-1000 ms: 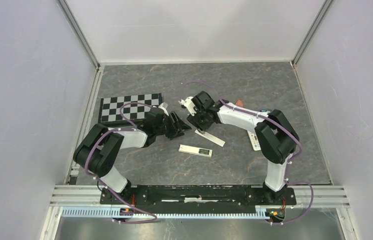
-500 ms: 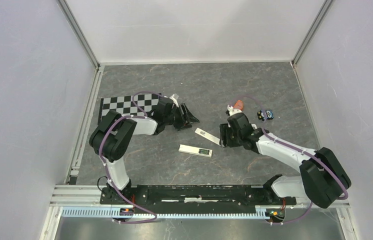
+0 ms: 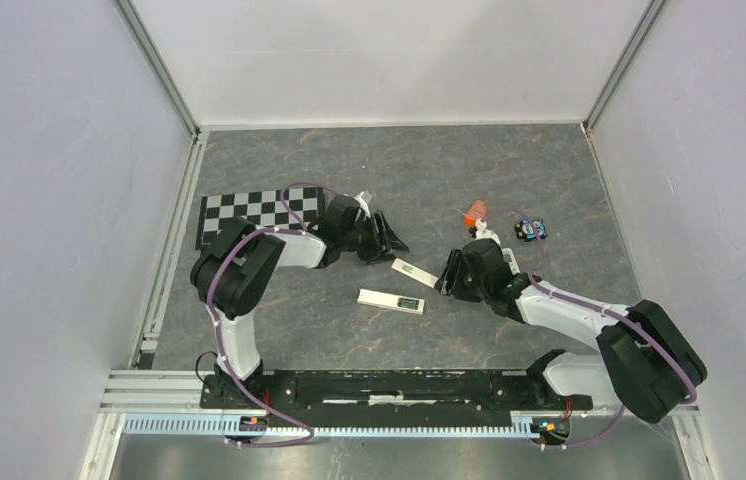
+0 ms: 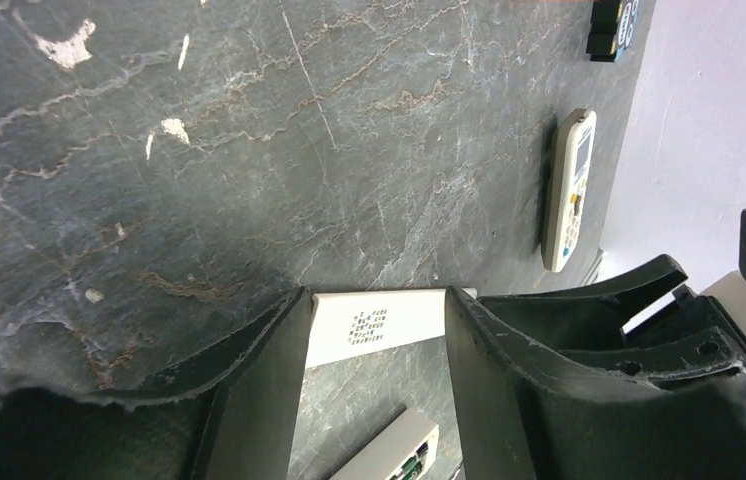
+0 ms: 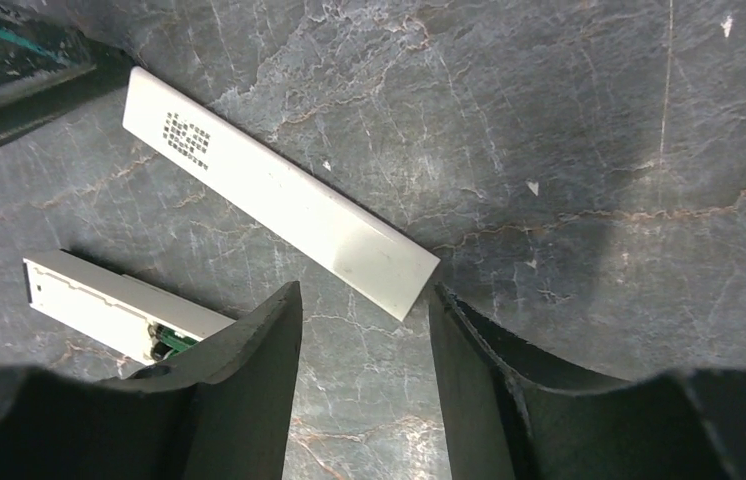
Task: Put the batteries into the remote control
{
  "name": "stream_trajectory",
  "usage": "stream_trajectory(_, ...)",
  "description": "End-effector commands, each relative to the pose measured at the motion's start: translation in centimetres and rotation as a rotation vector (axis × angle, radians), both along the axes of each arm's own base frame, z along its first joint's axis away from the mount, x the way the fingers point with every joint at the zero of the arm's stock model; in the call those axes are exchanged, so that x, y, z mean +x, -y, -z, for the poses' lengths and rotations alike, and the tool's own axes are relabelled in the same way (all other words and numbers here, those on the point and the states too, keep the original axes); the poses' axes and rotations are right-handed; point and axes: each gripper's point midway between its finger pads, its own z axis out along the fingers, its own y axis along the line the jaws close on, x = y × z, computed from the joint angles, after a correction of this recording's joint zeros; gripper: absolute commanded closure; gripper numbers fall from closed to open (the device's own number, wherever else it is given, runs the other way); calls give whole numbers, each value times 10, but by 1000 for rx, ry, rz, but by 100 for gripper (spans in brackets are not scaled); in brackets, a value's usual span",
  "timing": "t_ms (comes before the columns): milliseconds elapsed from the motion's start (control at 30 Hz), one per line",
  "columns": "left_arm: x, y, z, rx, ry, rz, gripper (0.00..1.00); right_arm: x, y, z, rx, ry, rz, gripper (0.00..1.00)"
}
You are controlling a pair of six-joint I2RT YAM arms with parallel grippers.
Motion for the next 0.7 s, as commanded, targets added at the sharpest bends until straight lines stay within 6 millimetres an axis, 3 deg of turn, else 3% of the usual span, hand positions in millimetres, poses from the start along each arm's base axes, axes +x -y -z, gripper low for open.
stream_trajectory(0, -19, -15, 23, 93, -66, 14, 40, 4, -6, 3, 72, 6, 47, 46)
stream_trajectory(133, -20, -18, 21, 98, -70, -6, 40, 1, -9, 8, 95, -5, 47, 49)
stream_trajectory(367, -13, -41, 19, 216, -17, -79, 31, 0, 3, 13, 48, 1, 82, 49)
stream_trajectory(533, -20, -40, 24, 210, -44, -70, 32, 0, 0, 14, 67, -5, 72, 49)
stream_trajectory(667, -25, -24, 22, 123, -66, -17, 35, -2, -8, 14, 98, -11, 42, 50)
